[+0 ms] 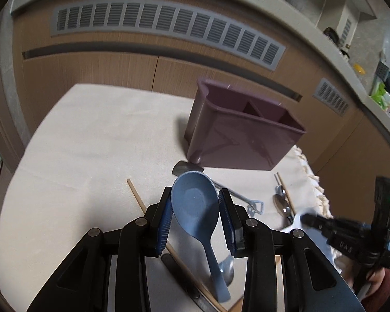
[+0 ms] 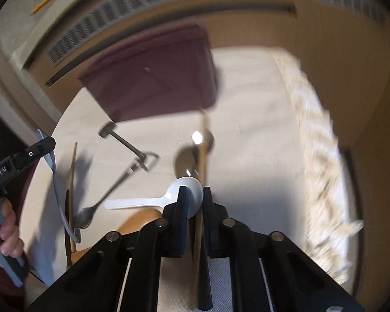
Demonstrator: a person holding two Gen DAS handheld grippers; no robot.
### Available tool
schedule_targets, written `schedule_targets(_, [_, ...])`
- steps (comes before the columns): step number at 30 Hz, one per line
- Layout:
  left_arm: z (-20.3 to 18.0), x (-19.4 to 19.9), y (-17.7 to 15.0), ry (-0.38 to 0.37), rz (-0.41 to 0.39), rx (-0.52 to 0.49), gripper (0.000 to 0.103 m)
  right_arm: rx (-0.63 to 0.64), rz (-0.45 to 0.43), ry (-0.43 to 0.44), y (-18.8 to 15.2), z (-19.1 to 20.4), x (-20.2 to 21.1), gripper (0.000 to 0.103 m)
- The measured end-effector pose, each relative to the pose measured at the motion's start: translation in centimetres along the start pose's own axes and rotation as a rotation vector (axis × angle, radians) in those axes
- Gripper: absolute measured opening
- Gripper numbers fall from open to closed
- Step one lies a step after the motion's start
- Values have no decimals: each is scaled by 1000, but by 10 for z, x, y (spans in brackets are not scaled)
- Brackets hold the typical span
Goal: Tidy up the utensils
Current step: 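Lift the blue spoon with the left tool and drop it into the maroon caddy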
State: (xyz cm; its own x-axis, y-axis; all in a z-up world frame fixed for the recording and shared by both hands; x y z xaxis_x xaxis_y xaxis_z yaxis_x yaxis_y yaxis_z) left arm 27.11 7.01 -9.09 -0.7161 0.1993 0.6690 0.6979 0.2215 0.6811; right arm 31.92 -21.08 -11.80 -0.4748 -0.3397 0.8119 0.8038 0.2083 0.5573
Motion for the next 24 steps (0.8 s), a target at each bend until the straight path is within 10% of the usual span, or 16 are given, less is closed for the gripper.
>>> schedule_targets(15, [-26, 53, 31, -49, -129, -76, 35, 116, -219, -90, 53, 19, 73, 4])
schedule_targets(24, [-82, 96, 184, -156, -374, -156, 36, 231, -469, -197, 175, 30, 162, 4])
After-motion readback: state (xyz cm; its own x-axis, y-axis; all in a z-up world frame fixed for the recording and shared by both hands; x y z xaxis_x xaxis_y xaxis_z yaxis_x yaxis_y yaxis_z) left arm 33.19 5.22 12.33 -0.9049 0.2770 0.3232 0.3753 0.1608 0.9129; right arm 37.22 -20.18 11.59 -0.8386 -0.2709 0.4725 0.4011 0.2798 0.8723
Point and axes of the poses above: each gripper's, at about its wrist camera, not at the fingertips, and x roughly against the way its jaws point, z to its left, y to its top, the point moved 8 cm from there along -x, roughly the way its jaws point, and after that the axes turned 1 degree about z, right-handed, at the moved point
